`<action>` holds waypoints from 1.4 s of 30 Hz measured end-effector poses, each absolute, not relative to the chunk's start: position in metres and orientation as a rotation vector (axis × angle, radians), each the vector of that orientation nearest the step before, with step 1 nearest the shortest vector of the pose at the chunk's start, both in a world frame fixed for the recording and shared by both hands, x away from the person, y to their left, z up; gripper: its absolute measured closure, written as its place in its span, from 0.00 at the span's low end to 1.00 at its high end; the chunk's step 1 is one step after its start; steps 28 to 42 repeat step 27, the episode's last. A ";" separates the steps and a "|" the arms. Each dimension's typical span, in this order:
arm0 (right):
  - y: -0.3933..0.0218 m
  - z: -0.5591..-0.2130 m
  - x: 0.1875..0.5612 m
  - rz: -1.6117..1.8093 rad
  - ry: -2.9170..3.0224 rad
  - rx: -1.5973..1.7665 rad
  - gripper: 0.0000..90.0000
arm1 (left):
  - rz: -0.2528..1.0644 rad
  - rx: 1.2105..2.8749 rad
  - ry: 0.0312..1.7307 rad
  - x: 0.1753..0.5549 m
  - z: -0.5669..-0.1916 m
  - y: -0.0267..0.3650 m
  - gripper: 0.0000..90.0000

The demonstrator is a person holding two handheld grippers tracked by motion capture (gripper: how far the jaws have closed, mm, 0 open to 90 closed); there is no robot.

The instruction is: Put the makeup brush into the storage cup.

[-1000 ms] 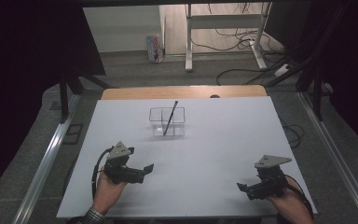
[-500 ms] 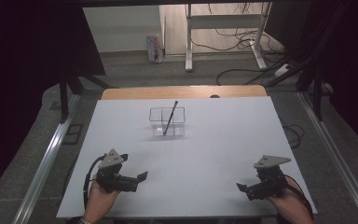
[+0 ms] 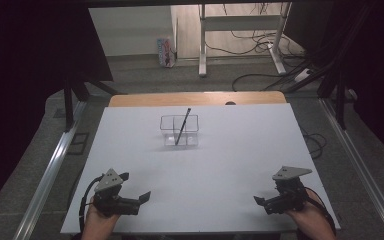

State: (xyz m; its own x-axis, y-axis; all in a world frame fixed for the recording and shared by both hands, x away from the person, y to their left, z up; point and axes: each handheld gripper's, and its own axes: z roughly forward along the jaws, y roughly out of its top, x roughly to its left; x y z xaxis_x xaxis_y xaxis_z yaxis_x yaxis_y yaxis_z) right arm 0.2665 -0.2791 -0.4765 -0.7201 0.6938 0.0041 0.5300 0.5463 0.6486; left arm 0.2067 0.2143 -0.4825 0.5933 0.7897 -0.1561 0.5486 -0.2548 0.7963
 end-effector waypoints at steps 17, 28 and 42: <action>-0.279 -0.477 0.267 0.938 2.530 1.028 0.00 | 0.364 1.945 1.123 0.189 -0.488 0.225 0.00; -0.279 -0.477 0.267 0.929 2.535 1.024 0.00 | 0.365 1.966 1.130 0.191 -0.489 0.223 0.00; -0.279 -0.477 0.267 0.929 2.535 1.024 0.00 | 0.365 1.966 1.130 0.191 -0.489 0.223 0.00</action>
